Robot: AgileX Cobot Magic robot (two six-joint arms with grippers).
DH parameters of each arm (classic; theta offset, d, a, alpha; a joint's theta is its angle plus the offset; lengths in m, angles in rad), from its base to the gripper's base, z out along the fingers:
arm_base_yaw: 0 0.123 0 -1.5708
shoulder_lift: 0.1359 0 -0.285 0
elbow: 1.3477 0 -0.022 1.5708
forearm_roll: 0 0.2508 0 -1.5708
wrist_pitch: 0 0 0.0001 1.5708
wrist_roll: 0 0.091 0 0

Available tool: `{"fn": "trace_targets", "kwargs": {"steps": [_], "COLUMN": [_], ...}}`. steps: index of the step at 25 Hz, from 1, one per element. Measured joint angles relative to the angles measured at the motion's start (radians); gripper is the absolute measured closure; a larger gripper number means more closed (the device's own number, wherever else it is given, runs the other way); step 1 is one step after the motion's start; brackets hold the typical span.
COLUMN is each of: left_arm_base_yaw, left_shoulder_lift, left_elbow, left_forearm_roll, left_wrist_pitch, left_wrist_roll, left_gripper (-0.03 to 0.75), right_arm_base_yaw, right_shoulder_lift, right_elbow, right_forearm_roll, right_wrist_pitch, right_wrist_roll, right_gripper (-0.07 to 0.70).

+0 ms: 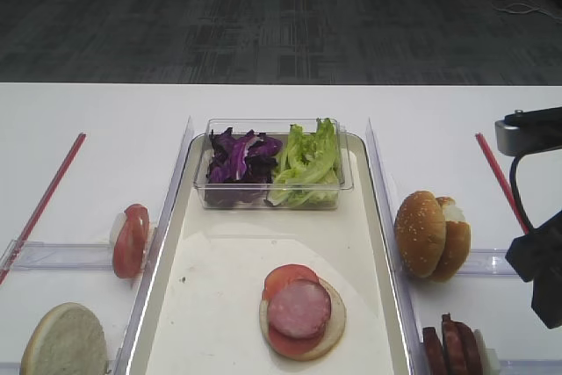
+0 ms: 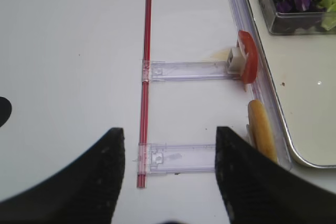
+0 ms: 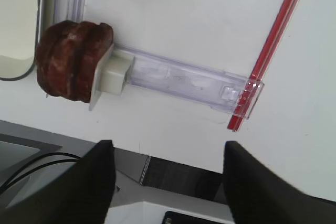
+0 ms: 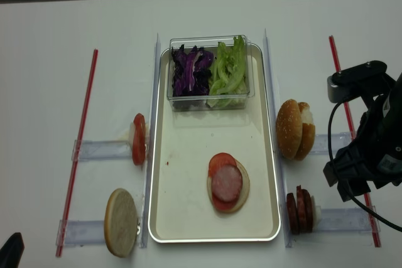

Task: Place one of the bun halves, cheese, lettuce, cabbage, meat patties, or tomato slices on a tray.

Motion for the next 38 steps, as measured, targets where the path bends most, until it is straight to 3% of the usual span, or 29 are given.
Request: {"fn": "trace_targets", "kwargs": {"steps": [4, 11, 19, 27, 31, 38], "left_arm_base_yaw": [0.0, 0.0, 0.0, 0.0, 0.0, 0.0], "left_shoulder_lift": [0.0, 0.0, 0.0, 0.0, 0.0, 0.0], "left_elbow": [0.0, 0.0, 0.0, 0.0, 0.0, 0.0], "left_forearm_roll": [0.0, 0.0, 0.0, 0.0, 0.0, 0.0], "left_wrist_pitch": [0.0, 0.0, 0.0, 0.0, 0.0, 0.0], "left_wrist_roll": [0.0, 0.0, 0.0, 0.0, 0.0, 0.0], "left_gripper": [0.316, 0.316, 0.316, 0.316, 0.316, 0.316], "right_arm_base_yaw": [-0.011, -0.148, -0.235, -0.247, -0.247, -0.247], "right_shoulder_lift": [0.0, 0.0, 0.0, 0.0, -0.044, -0.18], "right_elbow": [0.0, 0.0, 0.0, 0.004, 0.077, 0.234], "right_forearm_roll": [-0.019, -0.041, -0.053, -0.016, 0.035, 0.021], "right_wrist_pitch": [0.001, 0.002, 0.004, 0.004, -0.043, -0.123], "right_wrist_roll": [0.0, -0.024, -0.026, -0.025, -0.029, -0.031], "right_gripper": [0.178, 0.178, 0.178, 0.178, 0.178, 0.178]}}
